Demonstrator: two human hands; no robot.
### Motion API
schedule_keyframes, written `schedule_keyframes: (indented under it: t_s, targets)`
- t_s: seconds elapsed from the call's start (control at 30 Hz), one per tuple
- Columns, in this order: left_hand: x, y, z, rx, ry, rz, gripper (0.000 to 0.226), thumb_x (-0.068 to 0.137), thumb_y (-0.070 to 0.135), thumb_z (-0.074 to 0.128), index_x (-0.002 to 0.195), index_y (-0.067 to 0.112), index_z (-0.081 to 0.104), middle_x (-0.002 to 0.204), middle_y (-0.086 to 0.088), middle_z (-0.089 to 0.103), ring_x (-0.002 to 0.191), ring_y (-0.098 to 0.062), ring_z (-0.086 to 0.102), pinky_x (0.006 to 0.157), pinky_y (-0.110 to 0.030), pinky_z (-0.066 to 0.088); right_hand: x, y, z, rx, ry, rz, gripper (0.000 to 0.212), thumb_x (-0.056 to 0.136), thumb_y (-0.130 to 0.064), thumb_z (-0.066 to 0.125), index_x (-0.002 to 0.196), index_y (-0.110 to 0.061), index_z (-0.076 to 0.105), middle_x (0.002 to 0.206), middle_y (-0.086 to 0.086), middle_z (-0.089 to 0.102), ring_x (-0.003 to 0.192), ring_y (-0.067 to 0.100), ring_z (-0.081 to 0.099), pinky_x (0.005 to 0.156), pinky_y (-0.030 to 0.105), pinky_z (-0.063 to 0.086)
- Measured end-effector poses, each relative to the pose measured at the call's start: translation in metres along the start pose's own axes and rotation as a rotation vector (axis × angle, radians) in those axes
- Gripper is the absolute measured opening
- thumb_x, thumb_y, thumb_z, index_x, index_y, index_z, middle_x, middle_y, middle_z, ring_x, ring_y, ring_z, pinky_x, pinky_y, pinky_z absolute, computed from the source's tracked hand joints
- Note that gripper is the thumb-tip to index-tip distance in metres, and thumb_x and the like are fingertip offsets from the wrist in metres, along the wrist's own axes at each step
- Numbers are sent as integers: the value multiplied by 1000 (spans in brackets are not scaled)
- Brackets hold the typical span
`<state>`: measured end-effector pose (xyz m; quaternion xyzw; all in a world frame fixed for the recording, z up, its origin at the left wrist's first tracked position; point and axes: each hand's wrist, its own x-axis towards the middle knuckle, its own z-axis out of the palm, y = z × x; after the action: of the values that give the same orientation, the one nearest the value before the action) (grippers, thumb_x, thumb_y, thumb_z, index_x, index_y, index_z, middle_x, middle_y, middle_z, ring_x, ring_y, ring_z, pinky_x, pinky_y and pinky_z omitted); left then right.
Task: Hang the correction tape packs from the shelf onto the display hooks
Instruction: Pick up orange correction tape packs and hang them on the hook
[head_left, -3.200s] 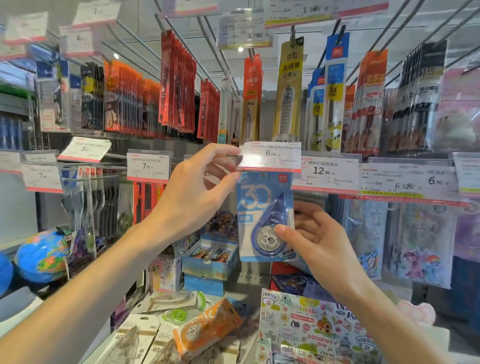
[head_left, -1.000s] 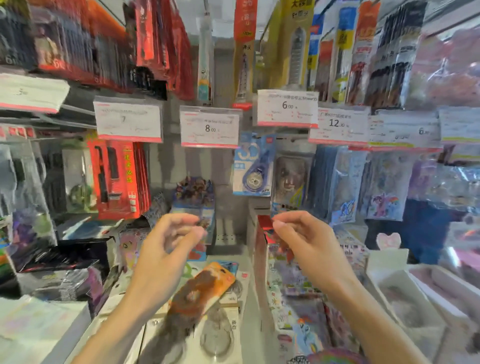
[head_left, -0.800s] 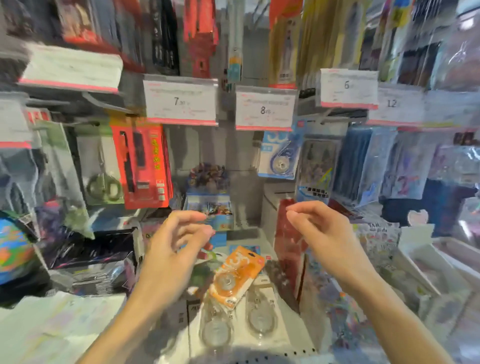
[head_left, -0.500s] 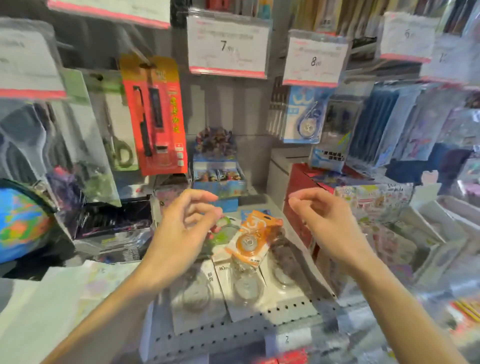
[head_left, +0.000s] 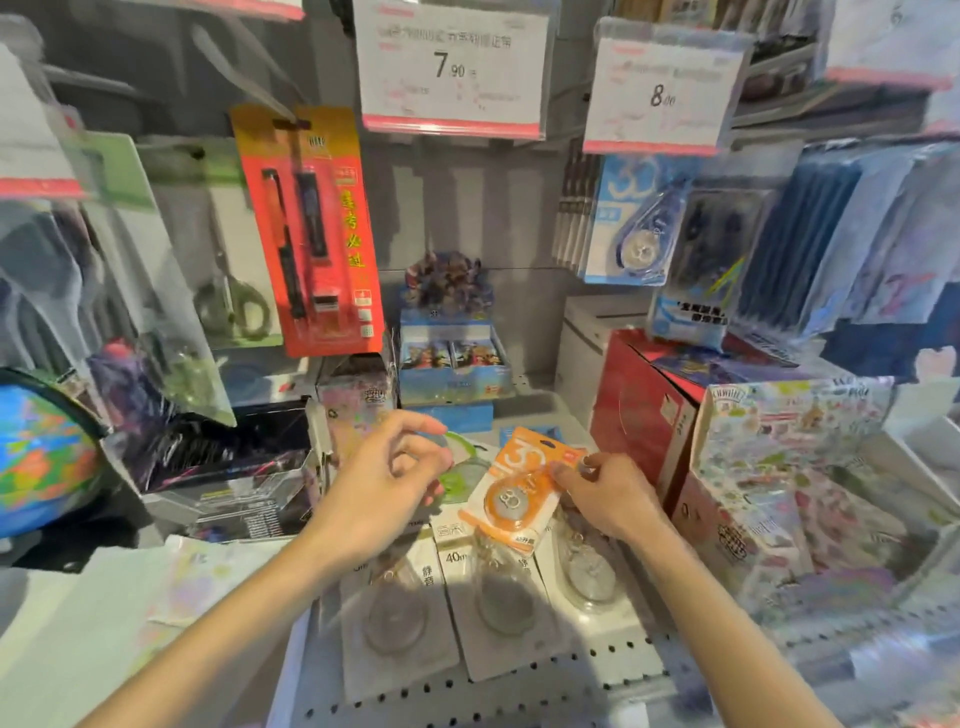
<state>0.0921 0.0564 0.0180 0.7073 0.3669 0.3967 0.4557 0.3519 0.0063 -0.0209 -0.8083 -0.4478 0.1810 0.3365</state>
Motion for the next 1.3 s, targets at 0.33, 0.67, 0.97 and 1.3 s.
schedule_keyframes:
  t_s: [0.33, 0.67, 0.97, 1.3]
  targets:
    - [11, -5, 13, 107, -45, -59, 22, 96, 21, 70, 115, 29, 59, 93, -1, 72, 81, -15, 70, 82, -38, 57, -3, -18, -6, 645, -68, 37, 43, 85, -17, 87, 113, -11, 55, 87, 7, 79, 66, 15, 76, 53, 26, 57]
    - [19, 2, 27, -80, -119, -106, 69, 73, 44, 82, 133, 30, 51, 111, 3, 77, 97, -9, 76, 78, -21, 58, -10, -33, -28, 850, -196, -159, 36, 93, -17, 77, 124, -16, 58, 99, 8, 84, 92, 19, 81, 82, 32, 59]
    - [30, 0, 18, -231, -64, -117, 45, 88, 10, 79, 124, 23, 55, 105, 6, 82, 90, -19, 81, 67, -25, 62, -9, -36, -33, 837, -84, -209, 21, 97, -11, 71, 117, -14, 66, 87, 4, 83, 81, 15, 78, 75, 25, 63]
    - [45, -24, 9, -210, 72, -148, 39, 90, 8, 77, 114, 28, 53, 83, 22, 78, 69, -3, 77, 52, -13, 54, 18, -10, 4, -115, 65, -172, 30, 96, -38, 68, 119, -19, 66, 111, -1, 65, 105, 21, 63, 87, 30, 45]
